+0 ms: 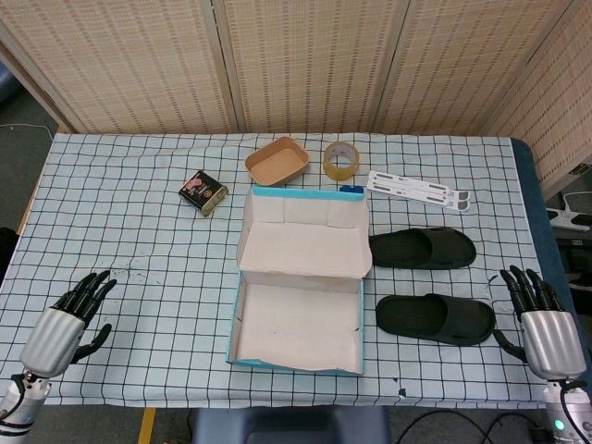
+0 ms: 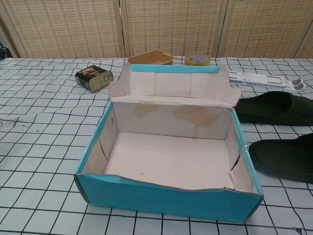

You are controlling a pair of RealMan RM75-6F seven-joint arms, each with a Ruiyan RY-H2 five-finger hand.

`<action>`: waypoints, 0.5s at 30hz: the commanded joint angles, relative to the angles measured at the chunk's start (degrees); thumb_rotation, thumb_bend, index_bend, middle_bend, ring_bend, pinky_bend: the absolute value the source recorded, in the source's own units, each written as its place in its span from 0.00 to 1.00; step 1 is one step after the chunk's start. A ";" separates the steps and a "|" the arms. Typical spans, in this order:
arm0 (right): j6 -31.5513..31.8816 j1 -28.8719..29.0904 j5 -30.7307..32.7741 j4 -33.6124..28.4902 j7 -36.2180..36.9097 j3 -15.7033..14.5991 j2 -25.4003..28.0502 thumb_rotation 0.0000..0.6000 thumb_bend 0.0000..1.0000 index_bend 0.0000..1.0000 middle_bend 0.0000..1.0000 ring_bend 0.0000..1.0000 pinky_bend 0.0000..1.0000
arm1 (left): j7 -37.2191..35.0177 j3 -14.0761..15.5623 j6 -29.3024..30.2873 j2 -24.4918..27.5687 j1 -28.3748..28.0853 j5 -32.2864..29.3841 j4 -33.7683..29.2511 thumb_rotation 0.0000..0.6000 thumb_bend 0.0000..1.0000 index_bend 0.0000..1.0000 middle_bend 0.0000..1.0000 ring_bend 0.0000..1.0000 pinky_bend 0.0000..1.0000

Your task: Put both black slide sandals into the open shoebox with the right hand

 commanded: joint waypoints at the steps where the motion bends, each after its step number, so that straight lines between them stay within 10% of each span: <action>1: -0.52 -0.05 0.42 -0.45 -0.59 -0.04 0.29 1.00 0.11 0.00 0.05 0.01 0.13 | 0.04 0.10 -0.22 0.00 0.01 -0.08 0.01 1.00 0.40 0.00 0.00 0.05 0.32; 15: -8.01 1.07 3.66 -4.56 -2.35 -2.15 4.67 1.00 0.11 0.09 0.12 0.03 0.14 | -0.21 -0.44 -2.83 -0.33 -0.76 -2.03 -0.07 1.00 0.40 0.00 0.00 0.05 0.32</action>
